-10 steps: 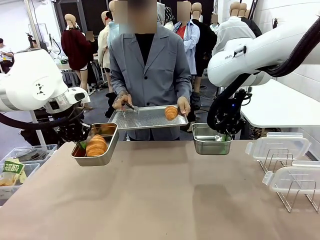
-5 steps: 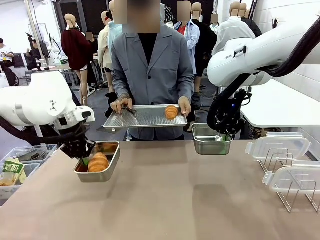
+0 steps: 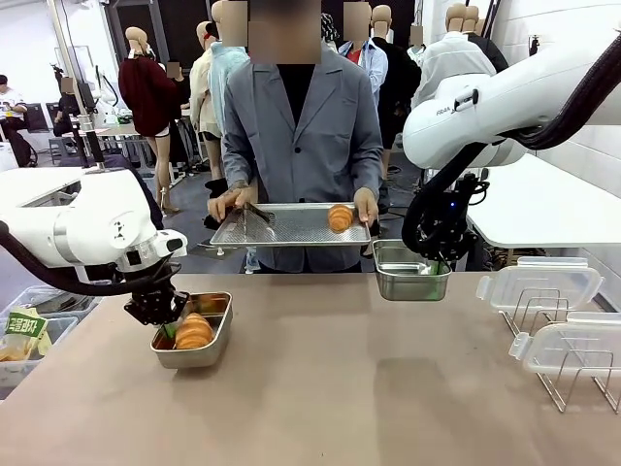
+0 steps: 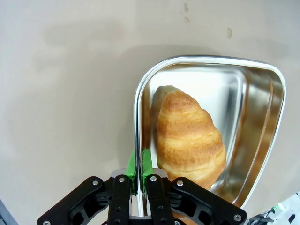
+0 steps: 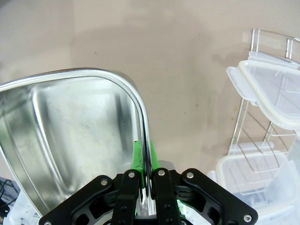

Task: Place the bread in airtight containers.
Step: Once an object is inside an Airtight Container , place the container in the center of the table.

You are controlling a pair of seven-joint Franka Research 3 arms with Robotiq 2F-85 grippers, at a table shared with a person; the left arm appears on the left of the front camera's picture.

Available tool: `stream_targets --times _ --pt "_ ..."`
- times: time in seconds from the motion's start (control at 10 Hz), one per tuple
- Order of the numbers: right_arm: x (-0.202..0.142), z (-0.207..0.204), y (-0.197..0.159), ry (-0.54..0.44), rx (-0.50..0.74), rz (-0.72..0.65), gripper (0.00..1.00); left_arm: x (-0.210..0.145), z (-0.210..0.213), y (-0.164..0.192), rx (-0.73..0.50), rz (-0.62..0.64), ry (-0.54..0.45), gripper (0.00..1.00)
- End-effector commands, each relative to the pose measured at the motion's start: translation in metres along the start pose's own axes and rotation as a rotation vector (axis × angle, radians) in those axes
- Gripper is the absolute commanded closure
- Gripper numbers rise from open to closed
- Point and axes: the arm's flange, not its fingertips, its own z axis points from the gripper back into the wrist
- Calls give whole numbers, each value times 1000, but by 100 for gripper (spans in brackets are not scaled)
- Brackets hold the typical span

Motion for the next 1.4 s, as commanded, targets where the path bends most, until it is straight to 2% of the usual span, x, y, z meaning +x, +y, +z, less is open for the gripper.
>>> stream_targets --times 0.0,0.1,0.2,0.3,0.7,0.8,1.1,1.3 --pt "-4 1 -3 -6 0 -1 100 8 -2 -2 50 30 -28 100" --pt "-4 1 -3 -6 0 -1 100 8 -6 -4 69 32 -30 100" --pt "-4 1 -3 -6 0 -1 100 8 -10 -4 82 23 9 100" --pt "-4 1 -3 -6 0 -1 100 9 -10 -4 92 31 12 95" --pt "-4 1 -3 -6 0 -1 100 0 19 -2 103 -2 -71 15" --pt "-4 1 -3 -6 0 -1 100 -5 33 3 98 -24 -86 0" --pt "-4 1 -3 -6 0 -1 100 -27 88 36 86 -29 -152 0" --pt "-4 1 -3 -6 0 -1 100 -34 115 74 77 9 -183 0"
